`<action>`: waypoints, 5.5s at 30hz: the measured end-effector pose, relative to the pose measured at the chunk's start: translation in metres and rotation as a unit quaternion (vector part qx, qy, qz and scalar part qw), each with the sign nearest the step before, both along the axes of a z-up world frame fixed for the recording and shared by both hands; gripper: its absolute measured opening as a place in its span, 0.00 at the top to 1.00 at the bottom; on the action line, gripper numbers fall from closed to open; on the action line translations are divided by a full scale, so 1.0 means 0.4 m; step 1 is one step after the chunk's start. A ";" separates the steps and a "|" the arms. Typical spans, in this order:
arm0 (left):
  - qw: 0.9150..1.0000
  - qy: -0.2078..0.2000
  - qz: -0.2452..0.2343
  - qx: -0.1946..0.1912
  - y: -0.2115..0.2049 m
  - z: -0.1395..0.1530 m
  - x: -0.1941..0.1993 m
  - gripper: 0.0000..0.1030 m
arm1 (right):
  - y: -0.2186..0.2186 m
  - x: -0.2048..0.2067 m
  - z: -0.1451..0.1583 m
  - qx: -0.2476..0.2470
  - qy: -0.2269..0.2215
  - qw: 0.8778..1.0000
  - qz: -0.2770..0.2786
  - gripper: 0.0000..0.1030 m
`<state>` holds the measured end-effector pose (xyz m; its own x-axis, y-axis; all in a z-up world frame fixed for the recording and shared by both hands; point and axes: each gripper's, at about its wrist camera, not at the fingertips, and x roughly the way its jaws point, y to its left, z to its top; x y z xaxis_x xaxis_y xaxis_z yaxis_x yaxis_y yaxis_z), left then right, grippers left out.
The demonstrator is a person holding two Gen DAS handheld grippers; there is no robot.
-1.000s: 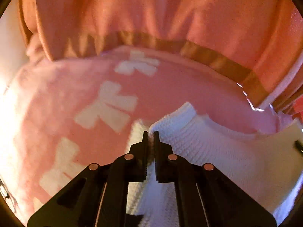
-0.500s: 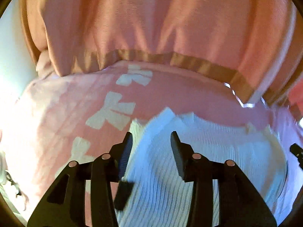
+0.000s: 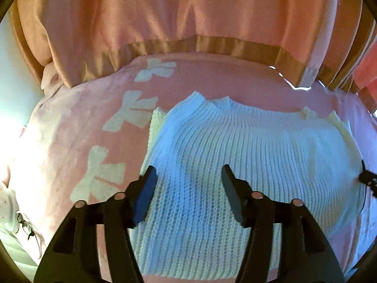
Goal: Fold small clothes
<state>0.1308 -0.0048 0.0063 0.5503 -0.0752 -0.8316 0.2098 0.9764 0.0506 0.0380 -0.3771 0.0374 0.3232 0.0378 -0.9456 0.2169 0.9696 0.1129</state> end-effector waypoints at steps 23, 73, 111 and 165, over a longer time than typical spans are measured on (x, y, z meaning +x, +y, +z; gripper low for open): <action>0.996 0.079 0.033 -0.018 0.112 -0.082 -0.076 0.35 | 0.001 -0.105 0.042 -0.051 0.024 0.998 0.006 0.82; 0.995 -0.083 0.016 0.042 -0.030 0.087 -0.156 0.11 | 0.163 -0.056 0.151 -0.014 -0.102 0.995 -0.009 0.78; 0.943 0.114 0.235 -0.207 0.234 -0.111 -0.059 0.10 | 0.301 -0.001 0.065 -0.026 -0.069 0.997 0.034 0.66; 0.976 -0.045 -0.174 -0.119 -0.346 0.093 -0.301 0.10 | -0.057 0.071 0.068 0.113 0.002 0.993 0.032 0.35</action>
<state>0.0105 -0.1430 0.0435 0.5267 -0.4566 -0.7170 0.5364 0.8329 -0.1364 0.0666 -0.3999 0.0646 0.3089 0.2700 -0.9120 0.1573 0.9312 0.3289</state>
